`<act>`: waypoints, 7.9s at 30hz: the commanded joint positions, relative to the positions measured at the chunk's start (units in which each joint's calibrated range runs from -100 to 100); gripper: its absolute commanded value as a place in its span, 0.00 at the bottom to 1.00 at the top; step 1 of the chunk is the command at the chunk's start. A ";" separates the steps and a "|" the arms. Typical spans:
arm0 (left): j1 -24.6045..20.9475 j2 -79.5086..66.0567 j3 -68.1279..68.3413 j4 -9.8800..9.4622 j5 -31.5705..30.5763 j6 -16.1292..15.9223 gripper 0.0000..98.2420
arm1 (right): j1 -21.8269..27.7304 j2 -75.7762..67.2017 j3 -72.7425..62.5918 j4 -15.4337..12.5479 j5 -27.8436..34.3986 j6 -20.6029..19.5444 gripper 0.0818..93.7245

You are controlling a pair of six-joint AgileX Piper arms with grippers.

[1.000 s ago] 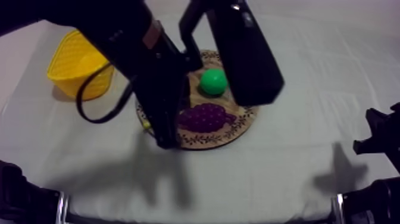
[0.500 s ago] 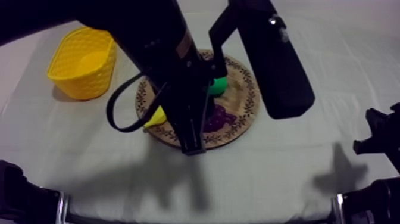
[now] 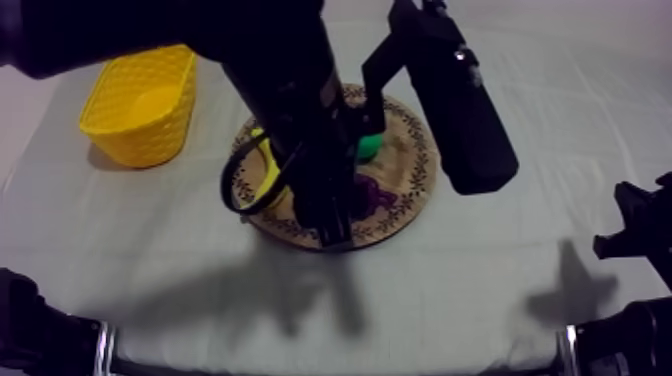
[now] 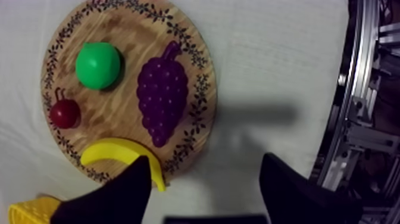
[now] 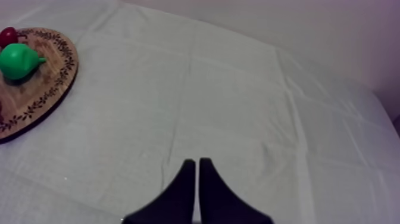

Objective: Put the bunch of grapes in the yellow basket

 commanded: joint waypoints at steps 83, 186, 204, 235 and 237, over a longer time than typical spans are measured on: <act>-7.93 7.12 -15.48 2.34 -1.67 -0.53 0.49 | 0.02 0.00 -0.04 -0.02 0.00 -0.04 0.00; -43.28 -13.22 22.13 7.50 -24.10 3.41 0.40 | 0.02 0.00 -0.04 -0.02 0.00 -0.04 0.00; -44.40 -55.38 64.15 7.65 -49.21 2.12 0.08 | 0.02 0.00 -0.04 -0.02 0.00 -0.04 0.00; -41.53 -107.90 97.05 6.64 -53.19 1.90 0.00 | 0.02 0.00 -0.04 -0.02 0.00 -0.04 0.00; -41.33 -110.30 97.36 6.38 -53.14 3.35 0.00 | 0.02 0.00 -0.04 -0.02 0.00 -0.04 0.00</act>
